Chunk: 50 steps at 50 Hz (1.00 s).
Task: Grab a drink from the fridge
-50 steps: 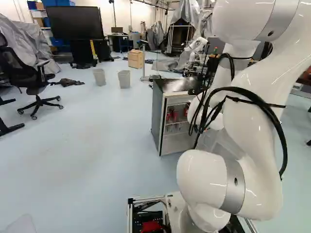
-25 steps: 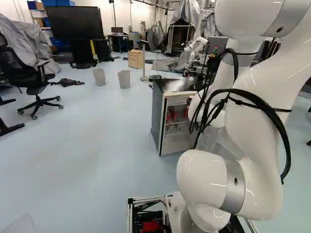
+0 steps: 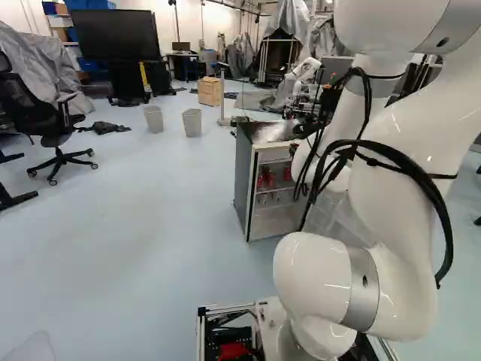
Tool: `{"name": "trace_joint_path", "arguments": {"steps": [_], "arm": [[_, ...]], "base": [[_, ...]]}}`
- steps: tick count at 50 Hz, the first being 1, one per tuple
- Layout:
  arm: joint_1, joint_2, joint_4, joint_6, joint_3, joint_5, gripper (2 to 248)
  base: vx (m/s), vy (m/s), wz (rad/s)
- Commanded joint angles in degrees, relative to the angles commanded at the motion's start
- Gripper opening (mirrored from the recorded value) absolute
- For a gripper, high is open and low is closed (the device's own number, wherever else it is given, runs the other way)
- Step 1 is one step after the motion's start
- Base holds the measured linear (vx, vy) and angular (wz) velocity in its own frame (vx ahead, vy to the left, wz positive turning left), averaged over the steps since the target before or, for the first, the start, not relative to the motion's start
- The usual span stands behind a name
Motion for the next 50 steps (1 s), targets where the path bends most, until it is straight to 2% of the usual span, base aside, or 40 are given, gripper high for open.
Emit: {"name": "trace_joint_path", "arguments": {"steps": [50], "arm": [[1.6, 2.1, 0.0, 0.0, -5.4, -6.9, 92]], "base": [[0.0, 0.0, 0.0]]}}
